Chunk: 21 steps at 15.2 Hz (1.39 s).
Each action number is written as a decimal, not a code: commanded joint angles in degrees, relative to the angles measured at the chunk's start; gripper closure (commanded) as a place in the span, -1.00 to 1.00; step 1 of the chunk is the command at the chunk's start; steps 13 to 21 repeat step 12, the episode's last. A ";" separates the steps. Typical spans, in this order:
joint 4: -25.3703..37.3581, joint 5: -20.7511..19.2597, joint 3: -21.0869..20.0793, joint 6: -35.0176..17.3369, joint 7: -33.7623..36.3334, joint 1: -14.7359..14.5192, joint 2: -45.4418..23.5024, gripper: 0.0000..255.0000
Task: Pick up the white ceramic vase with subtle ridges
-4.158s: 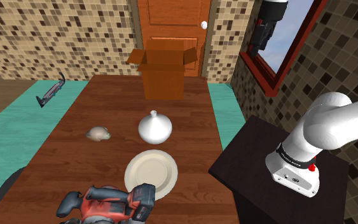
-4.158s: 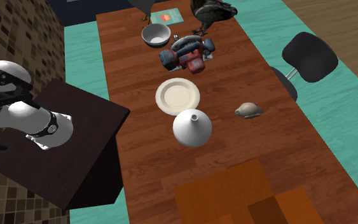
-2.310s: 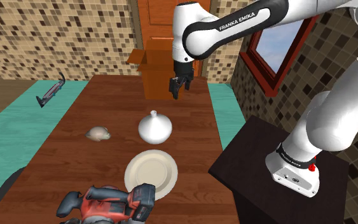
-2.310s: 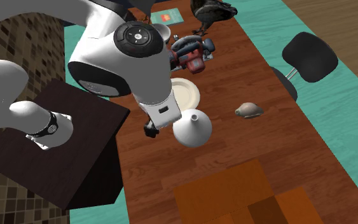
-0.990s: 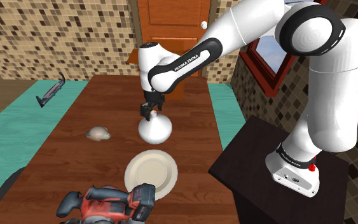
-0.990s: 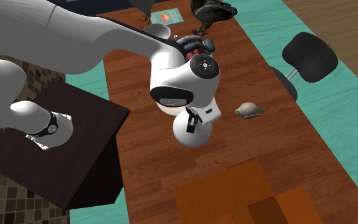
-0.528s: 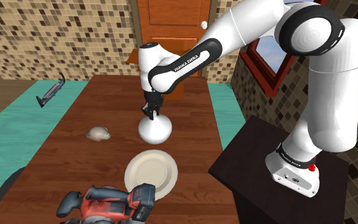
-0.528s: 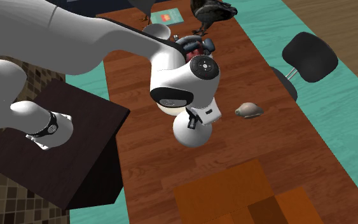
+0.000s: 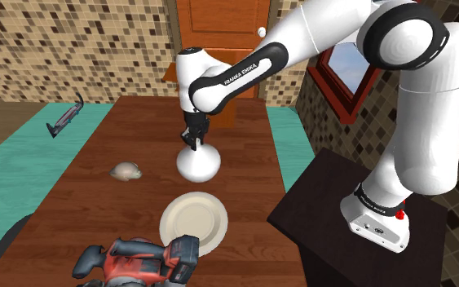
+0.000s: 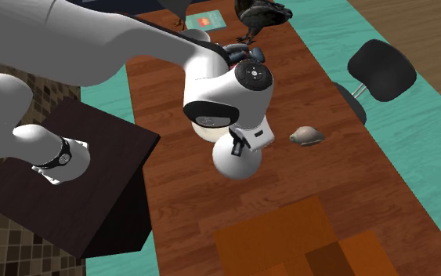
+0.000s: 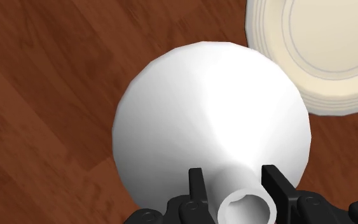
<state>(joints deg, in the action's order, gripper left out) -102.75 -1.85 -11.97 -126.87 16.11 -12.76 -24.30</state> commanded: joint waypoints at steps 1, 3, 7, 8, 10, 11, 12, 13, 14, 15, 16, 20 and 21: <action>0.47 0.18 -0.09 1.24 -0.08 0.09 0.84 1.00; 1.00 0.34 -0.17 2.51 -0.13 0.15 1.58 1.00; 2.23 0.64 -0.31 5.08 -0.20 0.26 2.95 1.00; 2.57 0.70 -0.35 5.73 -0.22 0.28 3.27 1.00; 3.29 0.84 -0.41 7.05 -0.25 0.32 3.88 1.00; 3.33 0.85 -0.41 7.14 -0.25 0.33 3.93 1.00; 3.34 0.85 -0.41 7.15 -0.25 0.33 3.92 1.00; 3.34 0.85 -0.41 7.15 -0.25 0.33 3.92 1.00; 3.34 0.85 -0.41 7.15 -0.25 0.33 3.92 1.00; 3.34 0.85 -0.41 7.15 -0.25 0.33 3.92 1.00; 3.34 0.85 -0.41 7.15 -0.25 0.33 3.92 1.00; 3.34 0.85 -0.41 7.15 -0.25 0.33 3.92 1.00; 3.34 0.85 -0.41 7.15 -0.25 0.33 3.92 1.00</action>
